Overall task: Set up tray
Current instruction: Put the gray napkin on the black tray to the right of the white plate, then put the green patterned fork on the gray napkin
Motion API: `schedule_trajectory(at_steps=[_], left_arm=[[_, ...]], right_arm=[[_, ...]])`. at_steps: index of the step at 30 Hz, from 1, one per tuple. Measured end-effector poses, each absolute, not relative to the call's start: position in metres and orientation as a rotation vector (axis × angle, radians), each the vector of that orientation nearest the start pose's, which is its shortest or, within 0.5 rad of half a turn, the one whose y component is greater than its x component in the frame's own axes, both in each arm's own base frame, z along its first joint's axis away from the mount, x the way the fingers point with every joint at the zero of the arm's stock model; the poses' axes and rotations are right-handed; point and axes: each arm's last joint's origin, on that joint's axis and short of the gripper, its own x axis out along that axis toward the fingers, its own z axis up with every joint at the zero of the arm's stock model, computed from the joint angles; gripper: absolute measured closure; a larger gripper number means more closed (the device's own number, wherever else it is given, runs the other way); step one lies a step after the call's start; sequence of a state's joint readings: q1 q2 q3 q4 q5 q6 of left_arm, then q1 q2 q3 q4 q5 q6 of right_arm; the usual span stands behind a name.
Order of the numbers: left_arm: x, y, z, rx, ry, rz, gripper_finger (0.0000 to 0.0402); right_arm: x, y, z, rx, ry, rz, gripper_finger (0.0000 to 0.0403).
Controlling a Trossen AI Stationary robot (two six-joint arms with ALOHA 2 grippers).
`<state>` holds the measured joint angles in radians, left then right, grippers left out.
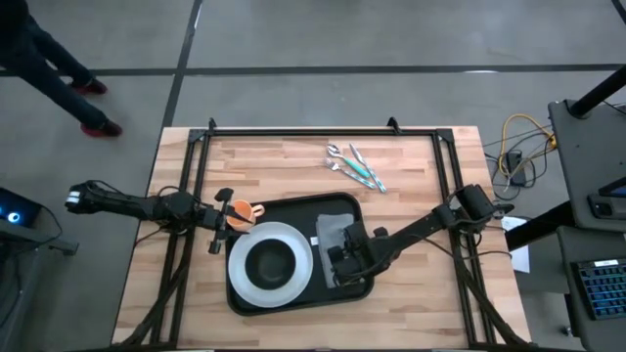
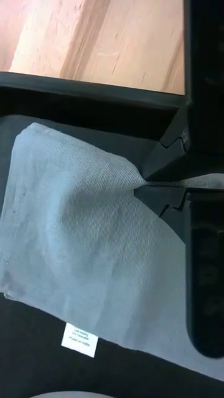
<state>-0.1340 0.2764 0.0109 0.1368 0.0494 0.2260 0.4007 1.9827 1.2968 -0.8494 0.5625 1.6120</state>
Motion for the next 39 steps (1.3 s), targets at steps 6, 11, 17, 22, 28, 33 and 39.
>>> schedule_trajectory(at_steps=[6, 11, 17, 22, 28, 33, 39], left_arm=[[0.113, -0.017, 0.157, 0.231, 0.108, -0.197, 0.0285], [0.113, -0.017, 0.157, 0.231, 0.108, -0.197, 0.0285], [0.113, -0.017, 0.157, 0.231, 0.107, -0.197, 0.0285], [0.113, -0.017, 0.157, 0.231, 0.108, -0.197, 0.0285], [0.113, -0.017, 0.157, 0.231, 0.107, -0.197, 0.0285], [0.113, -0.017, 0.157, 0.231, 0.108, -0.197, 0.0285], [0.113, -0.017, 0.157, 0.231, 0.107, -0.197, 0.0285]], right_arm=[[0.334, 0.125, 0.144, 0.644, 0.876, -1.054, 0.0374], [0.334, 0.124, 0.144, 0.641, 0.878, -1.059, 0.0337], [0.335, 0.121, 0.144, 0.637, 0.877, -1.066, 0.029], [0.336, 0.119, 0.144, 0.641, 0.881, -1.069, 0.0253], [0.335, 0.116, 0.149, 0.646, 0.909, -1.053, 0.0222], [0.334, 0.114, 0.156, 0.609, 0.933, -1.051, 0.0213], [0.333, 0.112, 0.164, 0.546, 0.957, -1.023, 0.0219]])
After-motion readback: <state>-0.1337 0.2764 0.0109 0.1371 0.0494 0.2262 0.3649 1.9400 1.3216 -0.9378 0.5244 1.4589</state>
